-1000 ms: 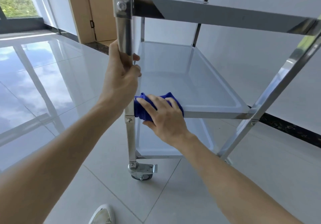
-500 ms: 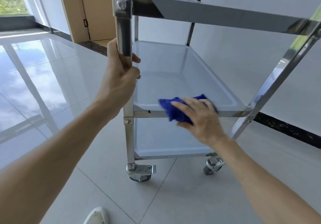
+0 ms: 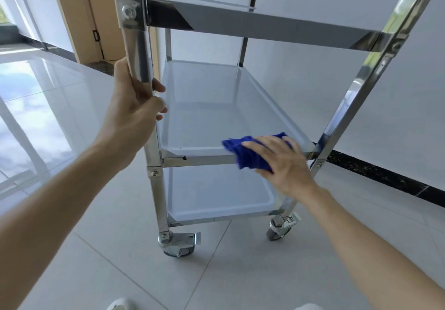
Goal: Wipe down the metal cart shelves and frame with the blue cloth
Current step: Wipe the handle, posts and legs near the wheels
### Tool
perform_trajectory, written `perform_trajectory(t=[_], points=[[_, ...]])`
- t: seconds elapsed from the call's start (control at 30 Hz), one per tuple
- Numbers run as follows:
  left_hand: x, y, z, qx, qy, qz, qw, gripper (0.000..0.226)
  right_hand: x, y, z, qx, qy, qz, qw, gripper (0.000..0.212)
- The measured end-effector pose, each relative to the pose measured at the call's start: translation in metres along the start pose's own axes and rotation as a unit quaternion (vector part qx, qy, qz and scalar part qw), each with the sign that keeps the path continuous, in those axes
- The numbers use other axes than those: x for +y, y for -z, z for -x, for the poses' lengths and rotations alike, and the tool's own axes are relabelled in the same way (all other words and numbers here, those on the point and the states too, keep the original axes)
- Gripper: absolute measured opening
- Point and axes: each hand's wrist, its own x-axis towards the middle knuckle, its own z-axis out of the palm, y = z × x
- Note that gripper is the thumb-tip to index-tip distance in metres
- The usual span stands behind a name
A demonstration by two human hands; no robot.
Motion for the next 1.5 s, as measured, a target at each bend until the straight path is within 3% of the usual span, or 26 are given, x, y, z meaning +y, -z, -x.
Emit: perform_trajectory(t=[0.17, 0.4, 0.47, 0.63, 0.73, 0.9, 0.97, 1.07, 1.23, 1.37, 1.5], points=[[0.001, -0.005, 0.001, -0.012, -0.002, -0.002, 1.000, 0.050, 0.030, 0.008, 0.018, 0.004, -0.047, -0.009, 0.999, 0.070], [0.002, -0.006, 0.000, -0.058, 0.000, -0.024, 0.998, 0.046, -0.029, -0.007, 0.025, 0.129, -0.167, -0.220, 0.952, 0.053], [0.003, -0.006, 0.001, -0.064, 0.000, -0.022, 0.998, 0.046, -0.058, -0.009, 0.017, 0.159, -0.177, -0.288, 0.928, 0.050], [0.004, -0.016, 0.009, -0.034, -0.012, -0.022, 0.999, 0.051, -0.143, -0.006, -0.005, 0.184, -0.175, -0.503, 0.826, 0.053], [0.003, -0.022, 0.012, 0.001, -0.013, -0.015, 1.000, 0.052, -0.194, -0.018, -0.015, 0.200, -0.177, -0.553, 0.789, 0.054], [0.003, -0.023, 0.012, 0.013, -0.004, -0.016, 1.000, 0.056, -0.276, -0.055, -0.029, 0.215, -0.264, -0.587, 0.735, 0.058], [0.004, -0.022, 0.012, 0.009, -0.001, -0.020, 1.000, 0.056, -0.290, -0.072, -0.029, 0.221, -0.281, -0.575, 0.736, 0.059], [0.003, -0.017, 0.011, 0.004, 0.014, -0.022, 1.000, 0.056, -0.288, -0.099, -0.024, 0.222, -0.274, -0.532, 0.770, 0.056], [0.005, -0.007, 0.012, -0.005, 0.017, -0.029, 0.999, 0.048, -0.269, -0.141, 0.017, 0.079, -0.244, -0.527, 0.810, 0.049], [0.003, 0.002, 0.013, -0.017, 0.018, -0.028, 0.999, 0.045, -0.236, -0.160, 0.055, -0.058, -0.226, -0.535, 0.812, 0.045], [-0.014, 0.011, 0.022, -0.054, 0.033, -0.126, 0.990, 0.054, -0.201, -0.160, 0.063, -0.044, -0.246, -0.465, 0.849, 0.042]])
